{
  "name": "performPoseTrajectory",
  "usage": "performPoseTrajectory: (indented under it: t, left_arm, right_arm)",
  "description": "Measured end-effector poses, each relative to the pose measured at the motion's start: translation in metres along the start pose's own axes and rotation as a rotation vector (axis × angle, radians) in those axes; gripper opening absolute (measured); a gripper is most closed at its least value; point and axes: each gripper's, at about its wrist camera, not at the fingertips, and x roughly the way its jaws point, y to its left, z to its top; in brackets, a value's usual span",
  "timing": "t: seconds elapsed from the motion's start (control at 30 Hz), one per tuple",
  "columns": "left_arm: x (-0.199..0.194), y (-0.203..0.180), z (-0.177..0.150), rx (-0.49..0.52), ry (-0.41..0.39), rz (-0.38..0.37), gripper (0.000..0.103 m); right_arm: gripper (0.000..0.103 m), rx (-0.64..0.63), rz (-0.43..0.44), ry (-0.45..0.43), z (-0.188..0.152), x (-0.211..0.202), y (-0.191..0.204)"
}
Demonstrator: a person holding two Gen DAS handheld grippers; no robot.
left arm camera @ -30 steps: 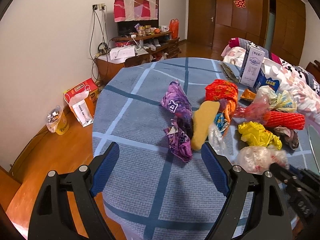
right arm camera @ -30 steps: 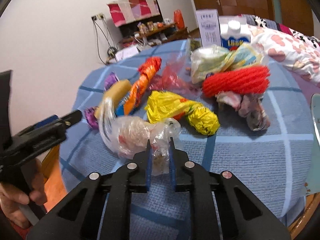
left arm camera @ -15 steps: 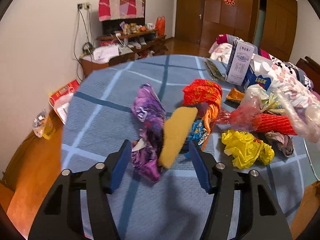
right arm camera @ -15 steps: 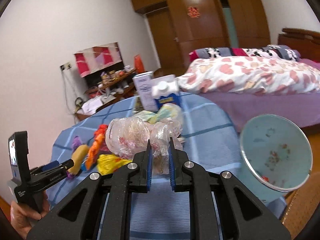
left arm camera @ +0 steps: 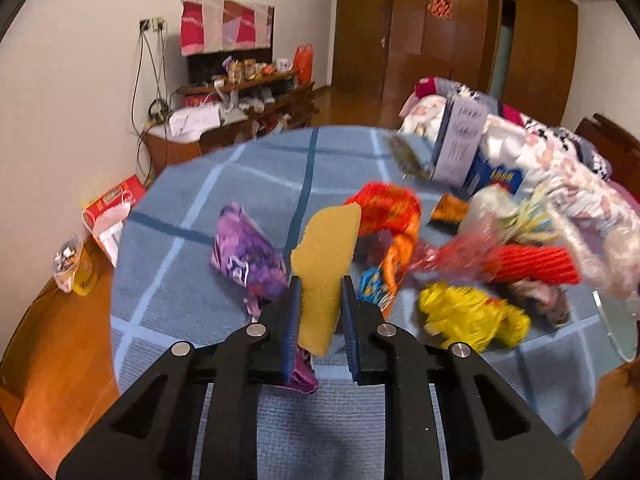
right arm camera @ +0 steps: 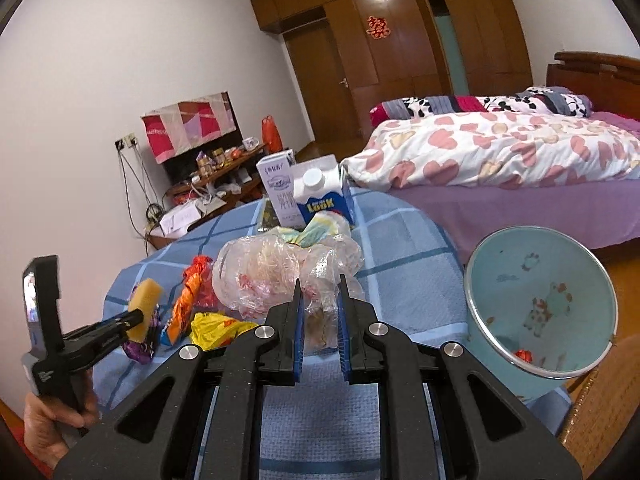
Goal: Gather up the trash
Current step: 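Grasp the yellow sponge with the left tool while the right tool grasps the clear plastic bag, then carry both items over the wastebasket and open both tools to drop them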
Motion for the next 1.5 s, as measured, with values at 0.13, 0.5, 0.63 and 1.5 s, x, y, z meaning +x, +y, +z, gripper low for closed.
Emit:
performPoseTrajectory:
  t: [0.13, 0.5, 0.63, 1.5]
  left_arm:
    - [-0.024, -0.009, 0.005, 0.015, -0.043, -0.038, 0.019]
    - [-0.054, -0.077, -0.004, 0.121, -0.046, -0.132, 0.019]
    - [-0.061, -0.099, -0.007, 0.162, -0.051, -0.125, 0.019]
    - [-0.090, -0.185, -0.020, 0.303, -0.077, -0.218, 0.019]
  right_arm:
    - [0.015, 0.010, -0.014, -0.021, 0.003, -0.006, -0.003]
    - [0.015, 0.051, -0.047, -0.026, 0.000, -0.023, -0.023]
    - [0.015, 0.073, -0.061, -0.035, -0.001, -0.031, -0.033]
    - [0.015, 0.169, -0.184, -0.068, -0.009, -0.072, -0.091]
